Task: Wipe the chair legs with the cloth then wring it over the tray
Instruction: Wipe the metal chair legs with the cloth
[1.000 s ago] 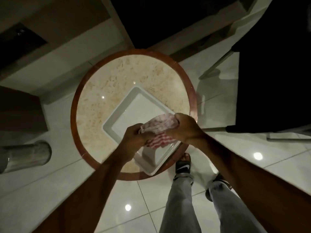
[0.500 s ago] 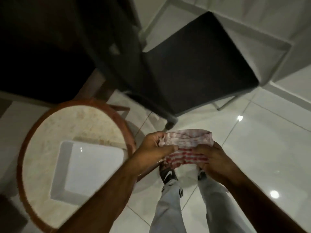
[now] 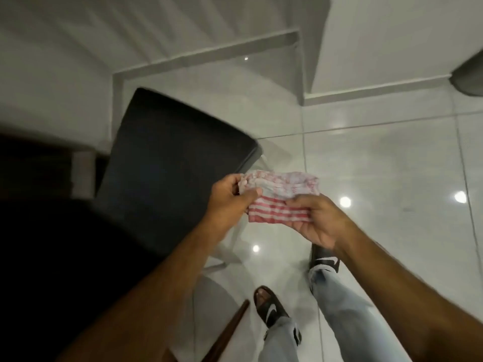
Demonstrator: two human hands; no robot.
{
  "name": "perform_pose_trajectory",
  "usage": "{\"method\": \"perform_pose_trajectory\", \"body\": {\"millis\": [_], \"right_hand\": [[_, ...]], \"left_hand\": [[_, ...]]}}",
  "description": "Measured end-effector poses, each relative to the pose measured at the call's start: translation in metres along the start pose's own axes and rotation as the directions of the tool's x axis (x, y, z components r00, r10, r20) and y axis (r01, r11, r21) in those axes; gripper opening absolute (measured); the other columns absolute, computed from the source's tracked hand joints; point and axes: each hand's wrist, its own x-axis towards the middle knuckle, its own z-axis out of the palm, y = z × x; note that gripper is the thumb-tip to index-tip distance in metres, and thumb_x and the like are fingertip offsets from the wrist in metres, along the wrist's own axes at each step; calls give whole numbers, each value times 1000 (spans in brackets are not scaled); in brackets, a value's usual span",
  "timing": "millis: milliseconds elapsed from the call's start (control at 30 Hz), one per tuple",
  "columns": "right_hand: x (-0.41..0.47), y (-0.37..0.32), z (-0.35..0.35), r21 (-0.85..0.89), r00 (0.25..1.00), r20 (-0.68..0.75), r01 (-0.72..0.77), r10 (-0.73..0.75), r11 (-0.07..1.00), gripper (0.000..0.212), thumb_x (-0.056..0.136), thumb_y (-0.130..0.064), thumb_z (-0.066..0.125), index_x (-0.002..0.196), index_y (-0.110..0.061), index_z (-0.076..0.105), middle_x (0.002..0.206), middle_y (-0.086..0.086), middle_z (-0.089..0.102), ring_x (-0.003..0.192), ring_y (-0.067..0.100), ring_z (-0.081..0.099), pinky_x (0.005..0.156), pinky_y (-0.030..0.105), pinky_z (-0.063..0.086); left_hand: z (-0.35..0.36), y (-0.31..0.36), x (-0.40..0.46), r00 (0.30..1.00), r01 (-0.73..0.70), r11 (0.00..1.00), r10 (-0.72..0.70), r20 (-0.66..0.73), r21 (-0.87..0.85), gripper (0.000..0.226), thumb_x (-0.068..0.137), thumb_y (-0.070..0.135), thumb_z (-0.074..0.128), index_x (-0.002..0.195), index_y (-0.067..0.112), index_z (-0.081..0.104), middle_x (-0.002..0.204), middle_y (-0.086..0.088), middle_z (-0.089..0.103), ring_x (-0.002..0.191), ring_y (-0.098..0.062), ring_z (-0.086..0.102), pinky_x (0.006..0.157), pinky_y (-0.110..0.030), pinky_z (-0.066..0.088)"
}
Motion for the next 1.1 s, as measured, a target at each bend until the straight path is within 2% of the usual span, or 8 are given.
{"method": "perform_pose_trajectory", "body": {"millis": [167,267,400,633,800,900,1000,1100], "right_hand": [[36,-28,-19,154,990,-76,129,-119,980,63,81,0,69,141,3,49,141,28,59,127,42,60,107,52,50],[61,-27,-42,208,955,-237,230,-179,951,49,90,4,62,138,1,53,132,24,67,118,39,68,97,47,57],[97,-13,-79,-15,831,-511,247,-220,969,49,89,13,54,134,-7,60,119,16,75,106,30,74,94,42,59],[164,32,-90,-54,717,-623,358,-311,932,40,89,8,59,123,-12,66,115,17,72,97,25,66,84,40,53],[209,57,-56,-314,634,-567,424,-526,850,57,88,9,56,131,-28,54,121,-11,67,101,5,69,82,17,58],[241,74,-32,-527,595,-419,455,-685,718,35,101,-15,53,136,-13,55,120,3,69,117,20,66,99,26,54],[267,72,-41,-294,567,-409,660,-715,691,38,102,-38,53,125,-10,62,106,10,72,104,20,69,92,31,56],[285,66,-70,-472,611,-409,493,-678,730,36,97,-47,56,113,-17,67,95,7,67,87,19,65,85,34,52]], "left_hand": [[25,25,74,966,-247,868,184,183,431,22,95,24,68,116,20,64,110,-1,74,94,-14,75,76,-30,65],[6,25,124,770,-604,192,391,504,774,37,103,27,53,132,4,58,128,-18,66,119,-32,63,105,-43,50],[-9,26,186,527,-742,-513,-50,848,431,54,104,32,42,146,-2,41,155,-23,40,148,-37,31,124,-48,23],[-2,39,233,200,-914,-394,-236,951,95,47,88,25,46,107,-8,73,110,-27,74,100,-39,73,85,-49,62],[-4,35,237,203,-926,-358,-215,955,116,48,79,21,48,105,-10,74,109,-30,74,98,-41,74,79,-51,64],[-1,36,237,197,-933,-342,-236,952,108,47,78,21,46,101,-9,75,105,-30,75,91,-40,75,75,-47,64],[1,37,240,218,-931,-346,-271,937,117,47,78,23,45,98,-8,75,103,-29,76,89,-38,75,75,-44,64],[3,37,242,242,-927,-351,-285,927,133,49,77,24,46,103,-7,74,105,-27,76,93,-38,74,78,-44,64]]}}
